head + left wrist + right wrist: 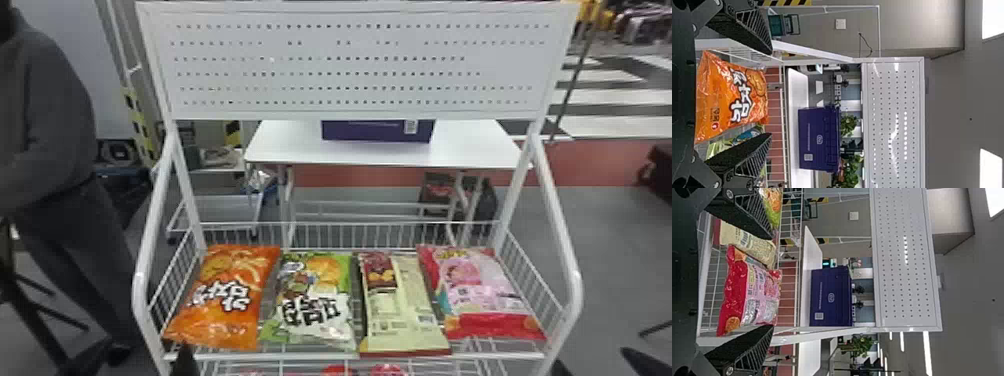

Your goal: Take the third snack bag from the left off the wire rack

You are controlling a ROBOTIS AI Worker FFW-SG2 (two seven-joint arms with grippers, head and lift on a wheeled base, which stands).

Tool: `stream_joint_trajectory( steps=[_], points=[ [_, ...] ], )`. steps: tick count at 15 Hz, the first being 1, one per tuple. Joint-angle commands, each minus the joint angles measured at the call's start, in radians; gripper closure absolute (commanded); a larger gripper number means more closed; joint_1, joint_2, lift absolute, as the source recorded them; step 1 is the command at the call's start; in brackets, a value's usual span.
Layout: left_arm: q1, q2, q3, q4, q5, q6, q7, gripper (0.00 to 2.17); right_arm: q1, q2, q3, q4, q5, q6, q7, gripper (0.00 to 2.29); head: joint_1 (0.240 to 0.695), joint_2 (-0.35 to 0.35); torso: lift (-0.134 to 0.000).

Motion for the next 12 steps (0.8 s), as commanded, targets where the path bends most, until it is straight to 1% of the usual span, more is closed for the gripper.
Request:
stream_joint_trajectory(
  steps=[1,3,4,6,7,8,9,10,12],
  points=[
    [0.001,-0.001,-0.001,0.0,-0.001,-0.008,0.002,0.15,-0.088,0.01,0.047,0.042,0.022,0.104,0.0,0.09,0.499,0.0,0.0],
    [0.0,-0.001,-0.001,0.002,-0.001,-0.011,0.002,0.15,-0.228,0.02,0.123,0.095,0.045,0.251,-0.001,0.09,0.499,0.0,0.0],
    [0.0,-0.001,-0.002,0.002,-0.002,-0.011,0.002,0.15,-0.314,0.038,0.166,0.127,0.062,0.34,-0.005,0.09,0.499,0.0,0.0],
    [0.0,-0.003,-0.002,0.002,-0.002,-0.014,0.002,0.15,-0.466,0.089,0.246,0.201,0.127,0.484,-0.017,0.09,0.499,0.0,0.0],
    [0.0,-0.003,-0.002,0.002,-0.002,-0.017,0.002,0.15,-0.532,0.115,0.284,0.242,0.145,0.521,-0.017,0.09,0.499,0.0,0.0],
    [0.003,-0.001,-0.002,0.002,-0.002,-0.02,0.002,0.15,-0.59,0.129,0.324,0.279,0.154,0.555,-0.017,0.09,0.499,0.0,0.0],
    [0.004,-0.001,-0.004,0.002,-0.004,-0.023,0.002,0.15,-0.644,0.135,0.357,0.318,0.157,0.591,-0.038,0.09,0.499,0.0,0.0],
    [0.008,-0.001,-0.007,0.002,-0.005,-0.026,0.001,0.15,-0.69,0.142,0.38,0.354,0.157,0.61,-0.046,0.09,0.499,0.0,0.0],
    [0.008,0.0,-0.01,0.006,-0.007,-0.026,-0.001,0.15,-0.774,0.162,0.412,0.445,0.157,0.665,-0.046,0.09,0.499,0.0,0.0]
  ],
)
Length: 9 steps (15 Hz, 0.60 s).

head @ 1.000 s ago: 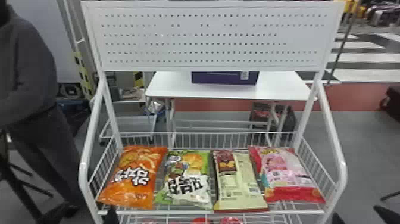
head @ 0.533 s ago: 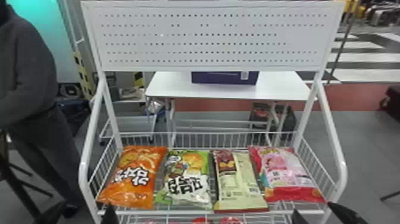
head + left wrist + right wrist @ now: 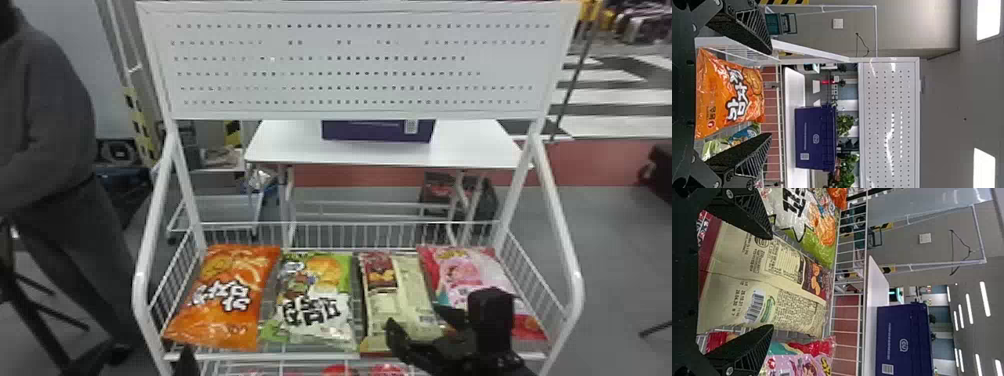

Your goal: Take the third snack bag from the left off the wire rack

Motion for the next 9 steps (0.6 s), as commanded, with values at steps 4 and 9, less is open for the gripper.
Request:
stream_joint_trajectory(
  steps=[4,9],
  points=[
    [0.002,0.005,0.002,0.006,0.0,-0.001,0.001,0.15,-0.148,0.035,0.055,0.161,0.003,0.07,0.001,0.33,0.499,0.0,0.0],
    [-0.009,0.007,0.002,0.007,0.002,0.002,-0.001,0.15,-0.167,0.03,0.052,0.165,-0.007,0.095,0.033,2.17,0.499,0.0,0.0]
  ],
)
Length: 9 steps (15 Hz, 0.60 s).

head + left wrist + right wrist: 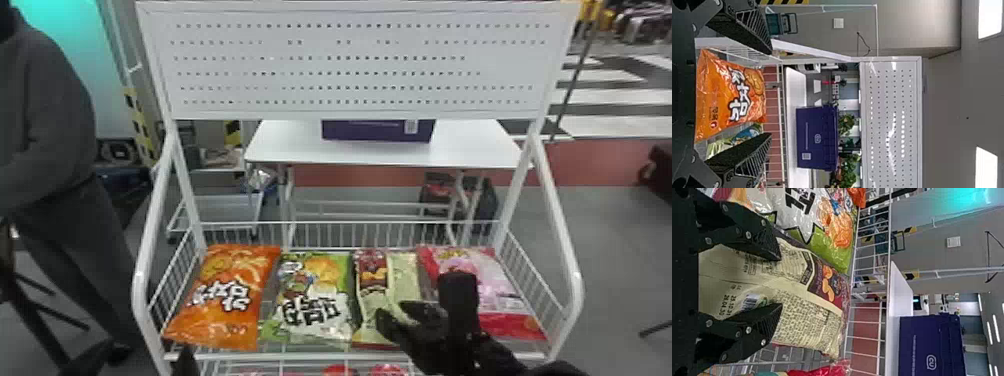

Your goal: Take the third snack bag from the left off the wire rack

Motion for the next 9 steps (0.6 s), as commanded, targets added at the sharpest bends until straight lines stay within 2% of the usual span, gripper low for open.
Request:
stream_joint_trajectory(
  steps=[1,4,9],
  points=[
    [-0.007,0.001,0.0,0.001,0.0,0.004,0.0,0.15,-0.008,-0.005,-0.004,0.001,-0.005,-0.003,0.015,2.2,0.499,0.0,0.0],
    [-0.024,0.002,-0.002,0.009,0.003,0.026,0.0,0.15,-0.008,-0.006,-0.004,-0.01,-0.023,-0.022,0.026,2.23,0.499,0.0,0.0],
    [-0.047,0.009,-0.002,0.023,0.016,0.029,0.001,0.15,0.032,-0.022,-0.015,-0.116,-0.077,-0.037,0.014,2.23,0.499,0.0,0.0]
  ],
)
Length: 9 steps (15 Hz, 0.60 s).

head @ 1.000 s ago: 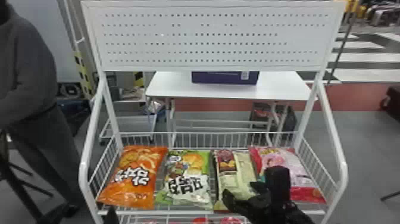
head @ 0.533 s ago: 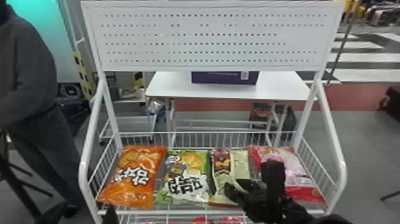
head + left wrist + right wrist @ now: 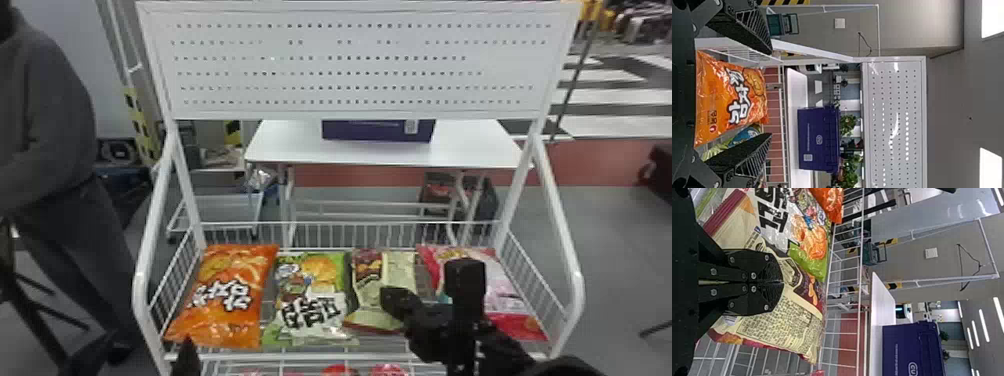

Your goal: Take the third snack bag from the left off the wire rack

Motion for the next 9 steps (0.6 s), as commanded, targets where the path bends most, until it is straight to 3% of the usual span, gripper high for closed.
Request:
stream_joint_trajectory(
  steps=[1,9],
  points=[
    [-0.006,0.003,0.0,0.002,0.006,0.001,0.0,0.15,0.031,-0.019,-0.009,-0.061,-0.029,-0.019,0.0,2.23,0.499,0.0,0.0],
    [-0.008,0.008,0.018,0.017,0.021,-0.002,-0.001,0.15,0.382,-0.167,-0.15,-0.369,-0.08,-0.286,-0.007,2.24,0.499,0.0,0.0]
  ],
)
